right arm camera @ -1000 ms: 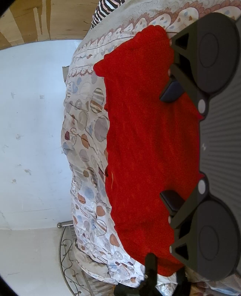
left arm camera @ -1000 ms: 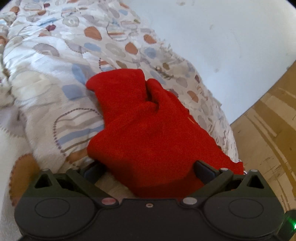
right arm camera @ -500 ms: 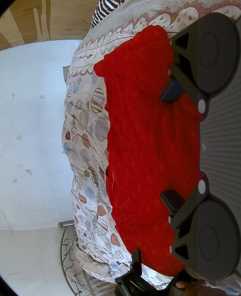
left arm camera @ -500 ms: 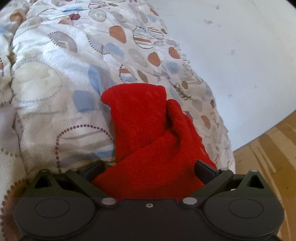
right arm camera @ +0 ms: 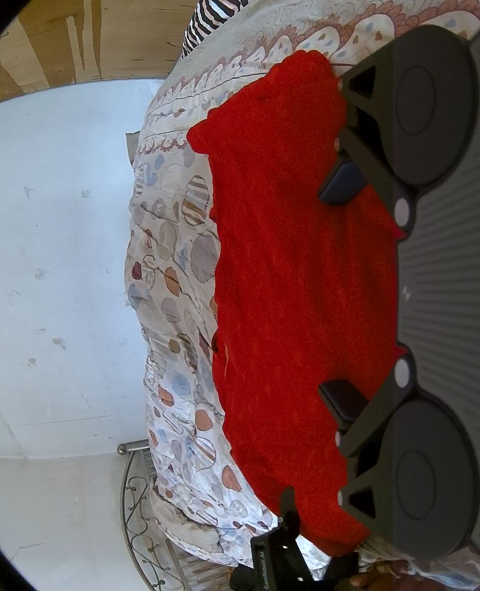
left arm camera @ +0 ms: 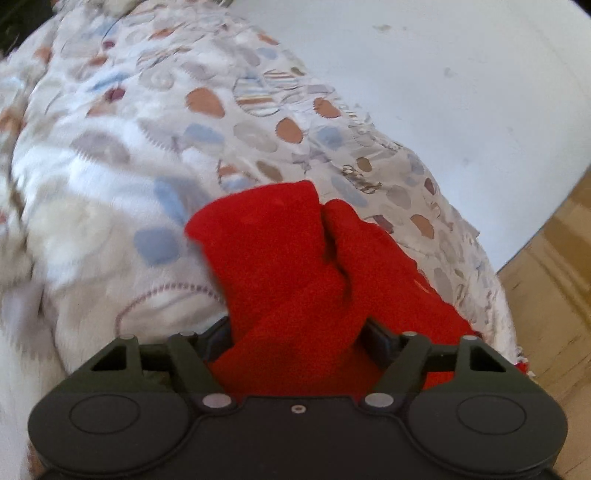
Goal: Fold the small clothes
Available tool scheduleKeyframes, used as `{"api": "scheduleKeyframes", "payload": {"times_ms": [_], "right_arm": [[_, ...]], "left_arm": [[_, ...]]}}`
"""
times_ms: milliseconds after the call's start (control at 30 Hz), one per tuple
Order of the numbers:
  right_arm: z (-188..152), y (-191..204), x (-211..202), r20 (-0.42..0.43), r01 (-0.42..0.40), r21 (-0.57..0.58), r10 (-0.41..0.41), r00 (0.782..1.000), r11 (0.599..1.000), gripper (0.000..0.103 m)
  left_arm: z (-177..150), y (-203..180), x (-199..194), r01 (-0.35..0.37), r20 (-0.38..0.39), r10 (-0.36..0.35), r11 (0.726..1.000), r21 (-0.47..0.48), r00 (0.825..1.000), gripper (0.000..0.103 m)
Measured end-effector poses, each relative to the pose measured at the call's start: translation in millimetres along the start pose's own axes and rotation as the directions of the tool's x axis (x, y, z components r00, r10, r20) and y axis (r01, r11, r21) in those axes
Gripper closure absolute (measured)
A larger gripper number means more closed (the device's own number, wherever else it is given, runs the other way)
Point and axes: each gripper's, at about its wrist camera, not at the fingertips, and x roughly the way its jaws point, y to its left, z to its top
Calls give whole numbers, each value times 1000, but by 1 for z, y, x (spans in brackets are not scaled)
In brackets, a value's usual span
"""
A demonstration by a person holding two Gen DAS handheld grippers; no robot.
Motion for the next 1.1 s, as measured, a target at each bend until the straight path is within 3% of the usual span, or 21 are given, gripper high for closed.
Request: {"api": "scheduleKeyframes", "payload": {"times_ms": [133,167,200,267,400,500,600,700,833,933,1100], "right_arm": [[0,-1,0,0,1,-1,-1,1000,1000,0],[0,-1,0,0,0,-1,0,1000,1000,0],[0,-1,0,0,1,-1,-1,1000,1000,0],[0,-1,0,1,0,-1,0,1000,1000,0],[0,0,-1,5,7,-3,-7,1000,1000,0],[-1,4,-4,19,32,-17,-32,999,999,0],[0,4,-4,11,39,-18,-38,999,999,0],[3,-3,-5,-2,8,16,-8,1000,1000,0],[10,-14,-12,-21,-35,69,36,999,997,0],[12,-21,-38,14,-2,91,0,1000,996,0],[4,-49,-103,108,89,116,-102,989,989,0]], "left_arm": [[6,14,12,10,-21,-13,993,-115,1000,27],[7,15,12,13,-17,-15,992,-122,1000,31],[7,14,12,13,-13,-15,993,-115,1000,44],[6,9,11,38,-13,-40,996,-86,999,60],[9,-16,5,-16,15,15,999,37,1000,72],[14,-30,2,-34,17,32,994,103,999,75],[23,-34,2,0,-16,1,997,80,1000,77],[32,-35,0,25,-37,-23,999,45,999,78],[39,-58,-6,39,-32,-35,991,126,999,80],[42,-90,-15,54,-11,-53,969,241,999,80],[27,-154,-31,147,0,-164,882,448,986,81]]}}
